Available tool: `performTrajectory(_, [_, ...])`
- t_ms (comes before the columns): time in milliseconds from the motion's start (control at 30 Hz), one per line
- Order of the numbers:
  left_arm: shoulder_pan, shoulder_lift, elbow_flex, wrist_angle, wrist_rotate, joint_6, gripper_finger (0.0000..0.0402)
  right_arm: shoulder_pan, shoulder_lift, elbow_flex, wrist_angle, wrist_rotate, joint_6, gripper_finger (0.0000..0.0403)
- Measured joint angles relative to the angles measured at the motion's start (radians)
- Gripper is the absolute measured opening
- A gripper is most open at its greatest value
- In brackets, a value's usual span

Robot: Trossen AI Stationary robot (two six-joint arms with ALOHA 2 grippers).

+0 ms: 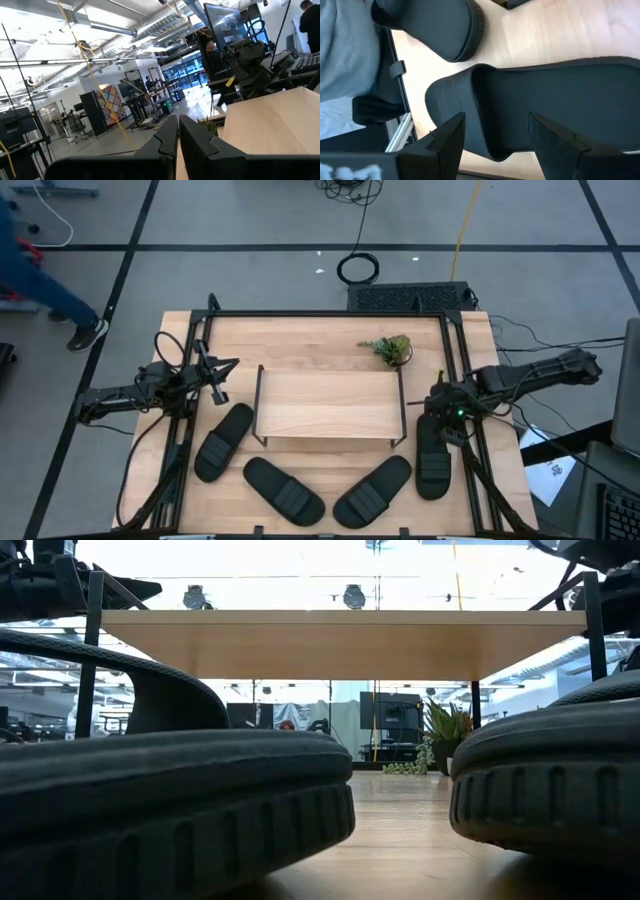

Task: Pick and place slides into the shelf
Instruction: Put the black slide on the shelf

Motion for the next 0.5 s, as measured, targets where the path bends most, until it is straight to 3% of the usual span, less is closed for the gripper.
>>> performTrajectory(200, [0.000, 0.000, 0.000, -0.001, 0.000, 0.000, 0.0026, 0.089, 0.013, -0.005, 0.095, 0.062, 0.052, 0.0208])
performTrajectory(500, [0.000, 0.000, 0.000, -0.002, 0.000, 0.000, 0.0026, 0.181, 0.037, -0.125, 0.260, 0.058, 0.190, 0.0208])
